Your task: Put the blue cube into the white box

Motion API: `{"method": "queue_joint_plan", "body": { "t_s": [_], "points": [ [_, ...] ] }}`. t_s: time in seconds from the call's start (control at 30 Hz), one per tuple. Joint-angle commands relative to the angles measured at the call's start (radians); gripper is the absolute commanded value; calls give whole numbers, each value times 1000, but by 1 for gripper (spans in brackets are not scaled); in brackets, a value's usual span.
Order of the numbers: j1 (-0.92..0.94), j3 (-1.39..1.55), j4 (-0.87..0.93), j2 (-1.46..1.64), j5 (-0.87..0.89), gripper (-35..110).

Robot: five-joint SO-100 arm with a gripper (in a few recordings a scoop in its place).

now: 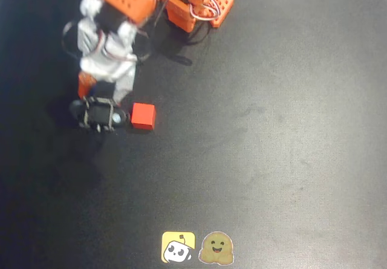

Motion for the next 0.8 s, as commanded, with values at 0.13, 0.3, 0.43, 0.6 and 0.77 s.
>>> {"method": "queue_joint_plan", "body": {
  "t_s": [0.13, 0.3, 0.43, 0.6, 0.77],
  "points": [
    [103, -120, 181, 133, 9, 0],
    [166, -110, 272, 219, -3, 0],
    [221, -97, 348, 295, -11, 0],
    [287, -55, 430, 413, -12, 0],
    [339, -18, 491, 555, -9, 0]
  ]
}}
